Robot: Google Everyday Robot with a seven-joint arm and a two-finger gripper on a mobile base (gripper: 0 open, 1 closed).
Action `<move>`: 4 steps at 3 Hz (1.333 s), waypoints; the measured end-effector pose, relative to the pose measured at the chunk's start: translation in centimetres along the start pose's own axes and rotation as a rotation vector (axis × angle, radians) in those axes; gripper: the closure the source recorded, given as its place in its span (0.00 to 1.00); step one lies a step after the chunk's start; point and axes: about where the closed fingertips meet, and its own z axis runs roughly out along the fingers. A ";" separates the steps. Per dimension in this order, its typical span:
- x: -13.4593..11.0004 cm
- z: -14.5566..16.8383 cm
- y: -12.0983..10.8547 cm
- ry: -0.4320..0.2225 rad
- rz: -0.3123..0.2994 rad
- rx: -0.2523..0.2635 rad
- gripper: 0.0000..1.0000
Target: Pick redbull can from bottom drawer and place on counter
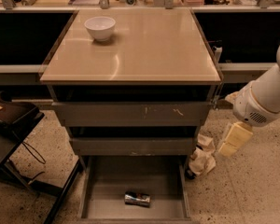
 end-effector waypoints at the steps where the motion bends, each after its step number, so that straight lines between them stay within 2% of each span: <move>1: -0.9 3.8 1.4 -0.038 -0.004 -0.039 0.00; 2: -4.3 15.6 8.0 -0.146 0.017 -0.229 0.00; 3: -7.8 26.5 16.6 -0.221 -0.008 -0.427 0.00; 4: -8.1 29.8 17.2 -0.260 0.034 -0.437 0.00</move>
Offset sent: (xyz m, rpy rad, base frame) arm -0.0451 0.2488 -0.3074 0.4695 0.2494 0.1230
